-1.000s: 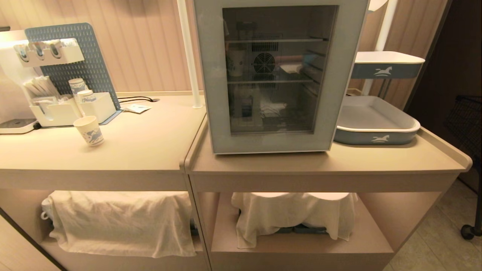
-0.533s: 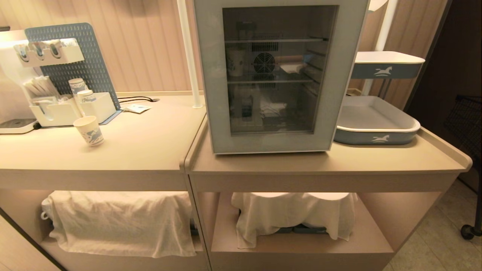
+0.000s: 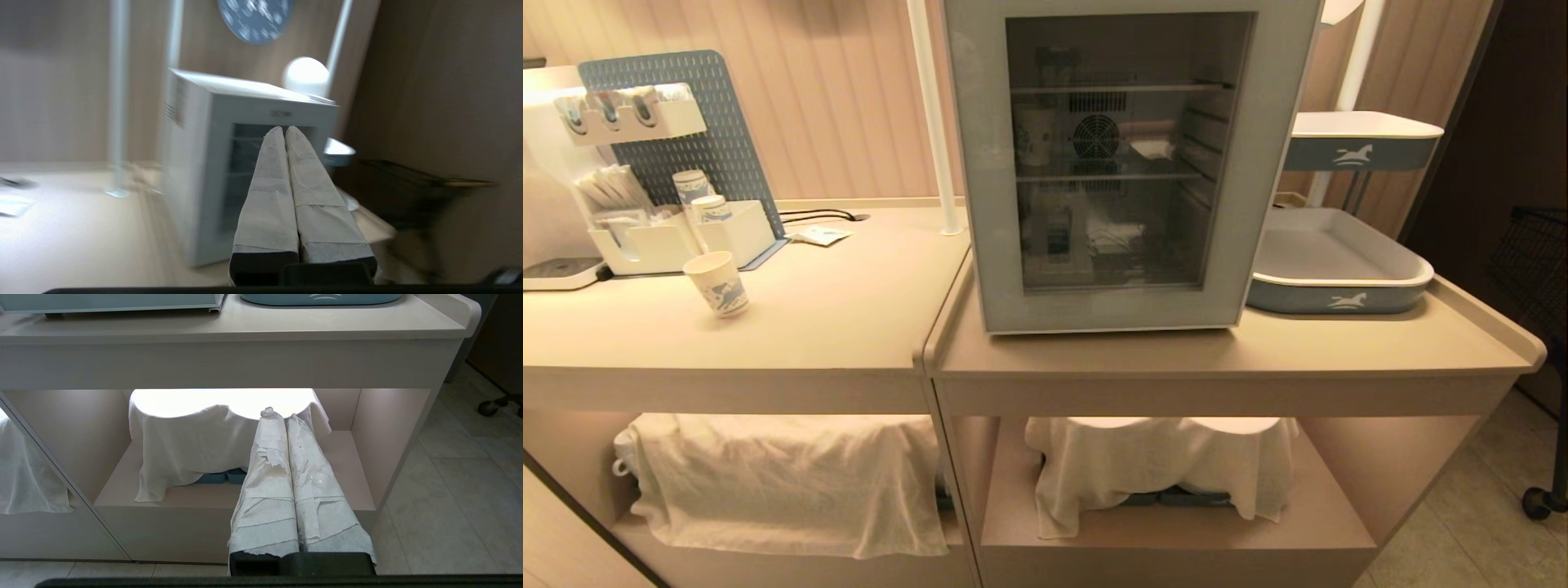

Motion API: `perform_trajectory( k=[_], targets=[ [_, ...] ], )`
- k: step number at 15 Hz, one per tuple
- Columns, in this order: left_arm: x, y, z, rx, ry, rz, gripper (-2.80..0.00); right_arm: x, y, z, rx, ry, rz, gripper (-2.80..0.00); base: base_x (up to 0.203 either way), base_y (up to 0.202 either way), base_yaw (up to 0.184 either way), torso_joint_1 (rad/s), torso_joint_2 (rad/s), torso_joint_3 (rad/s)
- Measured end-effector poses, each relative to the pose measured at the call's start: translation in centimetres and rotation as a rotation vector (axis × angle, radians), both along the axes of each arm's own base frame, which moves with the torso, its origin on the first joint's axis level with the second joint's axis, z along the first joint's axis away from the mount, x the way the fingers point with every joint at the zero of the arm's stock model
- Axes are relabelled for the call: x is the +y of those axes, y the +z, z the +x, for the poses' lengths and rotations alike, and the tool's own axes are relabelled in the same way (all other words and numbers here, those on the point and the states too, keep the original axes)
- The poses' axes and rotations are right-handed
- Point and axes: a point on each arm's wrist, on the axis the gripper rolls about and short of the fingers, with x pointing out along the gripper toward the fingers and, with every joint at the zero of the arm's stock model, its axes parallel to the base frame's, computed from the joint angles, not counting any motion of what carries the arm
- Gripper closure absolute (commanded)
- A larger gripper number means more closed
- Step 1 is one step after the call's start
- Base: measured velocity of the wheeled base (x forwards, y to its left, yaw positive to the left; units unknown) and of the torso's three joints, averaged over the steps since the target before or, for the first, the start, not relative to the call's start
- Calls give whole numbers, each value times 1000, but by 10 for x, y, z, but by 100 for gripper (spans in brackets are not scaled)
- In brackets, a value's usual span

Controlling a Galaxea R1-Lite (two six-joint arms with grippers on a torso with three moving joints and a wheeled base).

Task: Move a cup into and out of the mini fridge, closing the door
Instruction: Open the freezer door

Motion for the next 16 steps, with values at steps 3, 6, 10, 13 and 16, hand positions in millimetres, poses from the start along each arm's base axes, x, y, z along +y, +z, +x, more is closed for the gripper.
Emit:
perform_trajectory(
  k=[3, 6, 10, 13, 16],
  targets=[
    [-12, -6, 117, 335, -227, -75, 0, 0, 0, 0, 0, 0, 1, 0, 0, 0, 0, 0, 0, 0],
    [-20, -50, 201, 514, -295, 46, 0, 0, 0, 0, 0, 0, 1, 0, 0, 0, 0, 0, 0, 0],
    [-23, -87, 271, 554, -276, 145, 0, 0, 0, 0, 0, 0, 1, 0, 0, 0, 0, 0, 0, 0],
    [-27, -102, 313, 519, -218, 138, 0, 0, 0, 0, 0, -1, 1, 0, 0, 0, 0, 0, 0, 0],
    [-33, -124, 348, 495, -212, 139, 0, 0, 0, 0, 0, 0, 2, 0, 0, 0, 0, 0, 0, 0]
  ],
)
